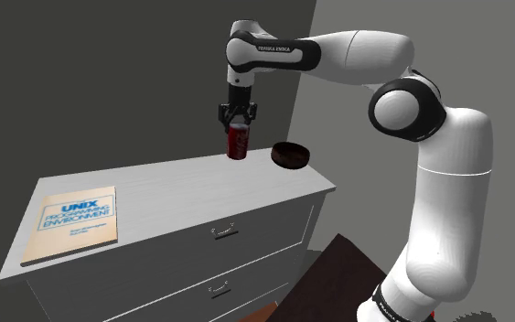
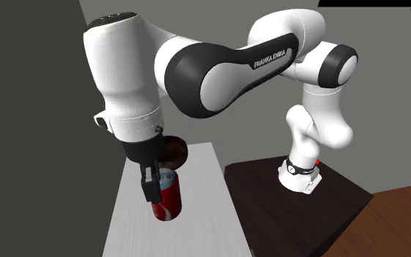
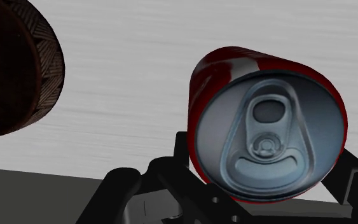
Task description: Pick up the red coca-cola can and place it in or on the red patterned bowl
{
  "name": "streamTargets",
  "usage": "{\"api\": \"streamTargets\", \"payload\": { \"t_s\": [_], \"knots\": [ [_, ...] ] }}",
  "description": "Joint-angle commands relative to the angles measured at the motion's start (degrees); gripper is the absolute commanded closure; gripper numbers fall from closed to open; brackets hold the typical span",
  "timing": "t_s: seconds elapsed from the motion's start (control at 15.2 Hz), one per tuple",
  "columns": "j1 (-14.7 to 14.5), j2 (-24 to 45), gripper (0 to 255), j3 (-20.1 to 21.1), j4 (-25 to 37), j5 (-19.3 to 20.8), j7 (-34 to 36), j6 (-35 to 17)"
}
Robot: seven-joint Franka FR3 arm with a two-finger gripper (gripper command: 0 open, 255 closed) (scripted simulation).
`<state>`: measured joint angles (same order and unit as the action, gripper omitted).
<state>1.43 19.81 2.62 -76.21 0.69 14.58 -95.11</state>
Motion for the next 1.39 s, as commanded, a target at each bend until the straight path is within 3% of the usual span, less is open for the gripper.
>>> {"api": "streamTargets", "payload": {
  "t_s": [0.0, 0.59, 1.32],
  "knots": [
    [0.0, 0.3, 255, 0.0, 2.2, 0.0, -0.1, 1.8],
    [-0.1, 2.7, 255, 0.0, 12.3, 0.1, -0.1, 9.6],
    [9.1, -4.3, 255, -4.3, 4.7, -1.1, -13.3, 9.0]
  ]
}}
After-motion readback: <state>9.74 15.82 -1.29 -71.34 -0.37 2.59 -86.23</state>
